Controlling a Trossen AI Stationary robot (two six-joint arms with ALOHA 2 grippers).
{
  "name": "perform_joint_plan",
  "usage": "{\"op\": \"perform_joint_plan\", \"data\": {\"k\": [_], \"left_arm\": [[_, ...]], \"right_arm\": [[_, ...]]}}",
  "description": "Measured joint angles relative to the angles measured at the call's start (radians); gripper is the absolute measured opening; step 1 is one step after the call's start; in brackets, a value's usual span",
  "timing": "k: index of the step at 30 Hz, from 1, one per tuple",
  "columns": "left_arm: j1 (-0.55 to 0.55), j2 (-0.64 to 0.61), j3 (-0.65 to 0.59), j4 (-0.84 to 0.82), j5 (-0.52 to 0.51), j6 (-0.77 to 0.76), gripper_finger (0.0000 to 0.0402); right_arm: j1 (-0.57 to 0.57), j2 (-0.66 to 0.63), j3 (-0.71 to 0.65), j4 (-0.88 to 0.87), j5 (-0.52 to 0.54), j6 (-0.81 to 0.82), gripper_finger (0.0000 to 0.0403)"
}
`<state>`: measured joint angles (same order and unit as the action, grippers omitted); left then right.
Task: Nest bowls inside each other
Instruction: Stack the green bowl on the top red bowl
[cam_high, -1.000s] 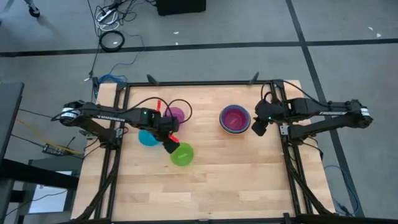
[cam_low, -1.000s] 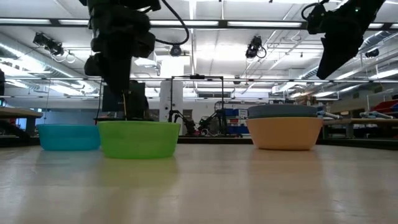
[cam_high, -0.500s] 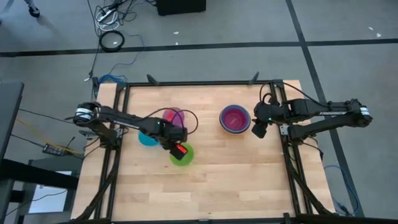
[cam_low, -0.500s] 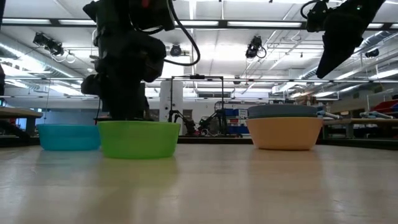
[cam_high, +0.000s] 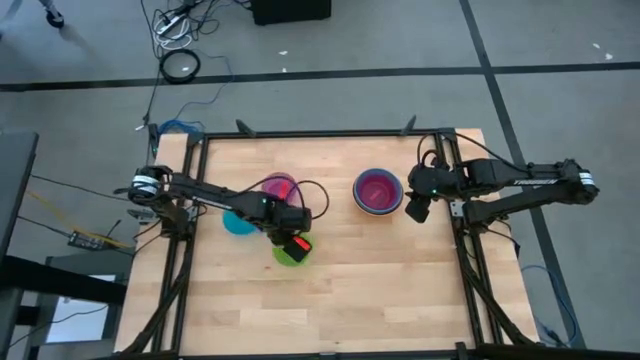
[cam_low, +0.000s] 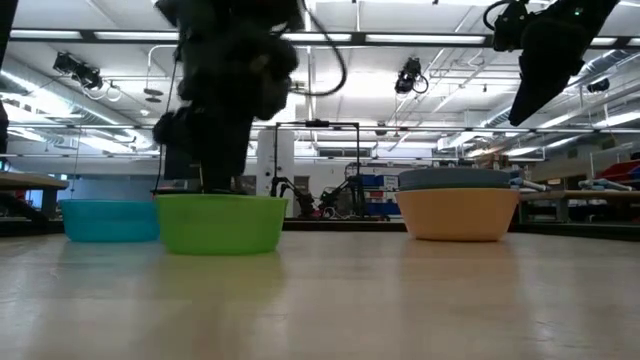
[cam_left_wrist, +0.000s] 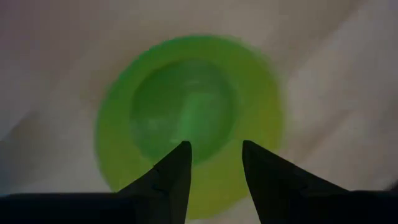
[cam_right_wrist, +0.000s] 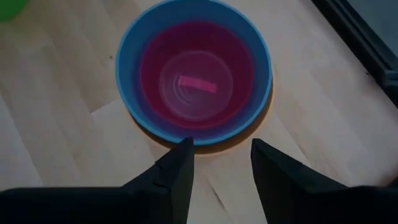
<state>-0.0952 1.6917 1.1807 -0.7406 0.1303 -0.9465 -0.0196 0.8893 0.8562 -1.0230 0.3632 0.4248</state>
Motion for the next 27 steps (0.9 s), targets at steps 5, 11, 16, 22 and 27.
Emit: {"op": "perform_joint_plan", "data": {"k": [5, 11, 16, 22, 27], "left_arm": [[-0.007, -0.002, 0.152, -0.195, -0.138, 0.080, 0.0152], [-0.005, -0.002, 0.141, -0.334, -0.215, 0.080, 0.0152], [-0.010, 0.030, 0.091, -0.301, -0.187, 0.071, 0.0152], [-0.011, 0.100, 0.072, -0.293, -0.159, 0.083, 0.0152], [-0.011, 0.155, 0.072, -0.225, -0.141, 0.111, 0.0151]], "right_arm": [[0.000, 0.000, 0.000, 0.028, 0.000, -0.001, 0.0146], [0.000, 0.000, 0.000, 0.041, 0.000, -0.009, 0.0146], [0.000, 0.000, 0.000, 0.042, 0.000, -0.009, 0.0146], [0.000, 0.000, 0.000, 0.042, 0.000, -0.007, 0.0146], [0.000, 0.000, 0.000, 0.042, 0.000, -0.007, 0.0146]]}}
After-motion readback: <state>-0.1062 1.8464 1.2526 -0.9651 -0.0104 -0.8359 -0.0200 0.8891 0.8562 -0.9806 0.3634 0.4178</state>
